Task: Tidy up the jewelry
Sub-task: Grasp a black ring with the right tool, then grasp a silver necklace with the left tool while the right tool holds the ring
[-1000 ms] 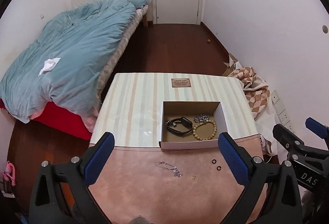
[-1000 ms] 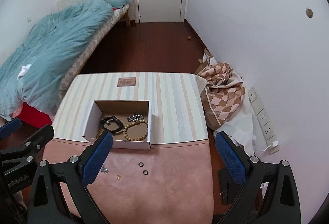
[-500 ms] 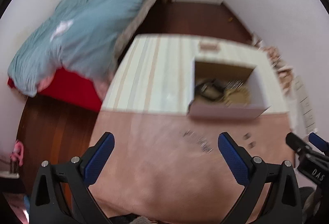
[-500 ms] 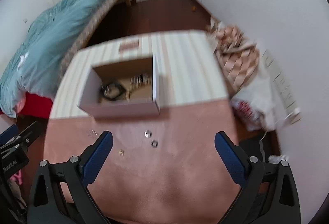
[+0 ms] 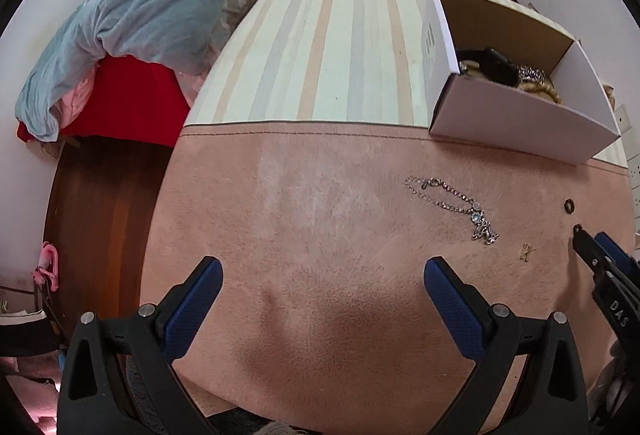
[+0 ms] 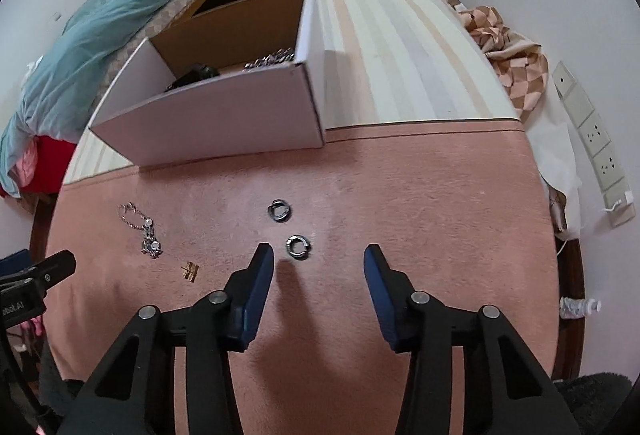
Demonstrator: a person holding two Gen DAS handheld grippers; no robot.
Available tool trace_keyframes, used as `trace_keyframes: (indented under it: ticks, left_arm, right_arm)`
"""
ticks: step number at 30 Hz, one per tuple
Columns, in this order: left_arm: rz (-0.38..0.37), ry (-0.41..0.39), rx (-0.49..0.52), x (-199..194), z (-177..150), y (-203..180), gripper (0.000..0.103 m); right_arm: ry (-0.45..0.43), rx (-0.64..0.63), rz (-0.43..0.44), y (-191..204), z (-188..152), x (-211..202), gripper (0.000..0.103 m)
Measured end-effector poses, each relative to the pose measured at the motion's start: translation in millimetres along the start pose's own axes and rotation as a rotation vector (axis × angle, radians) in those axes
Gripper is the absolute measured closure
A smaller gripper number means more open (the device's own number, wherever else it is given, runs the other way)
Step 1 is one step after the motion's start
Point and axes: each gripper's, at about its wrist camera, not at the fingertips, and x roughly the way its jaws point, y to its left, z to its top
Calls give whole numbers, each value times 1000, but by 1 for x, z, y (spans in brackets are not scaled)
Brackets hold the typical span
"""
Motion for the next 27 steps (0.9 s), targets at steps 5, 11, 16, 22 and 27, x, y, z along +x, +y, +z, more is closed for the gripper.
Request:
trace_keyframes:
  ticks: [5, 11, 16, 22, 27]
  left_arm:
    - [-3, 11, 2, 6, 4, -2, 0]
    - [-24, 8, -22, 9, 15, 2, 0]
    - [-100, -6, -25, 6, 21, -8, 1]
    - [-228, 2, 45, 8, 18, -48, 5]
    - [-246, 29, 116, 14, 13, -75, 37]
  right_arm:
    - [-23, -76, -64, 19, 1, 3, 56]
    - [-44, -94, -90, 24, 7, 5, 90]
    - [-54, -43, -68, 10, 6, -4, 90]
    - [-68, 23, -71, -16, 4, -22, 90]
    - [-63, 49, -102, -33, 2, -26, 90]
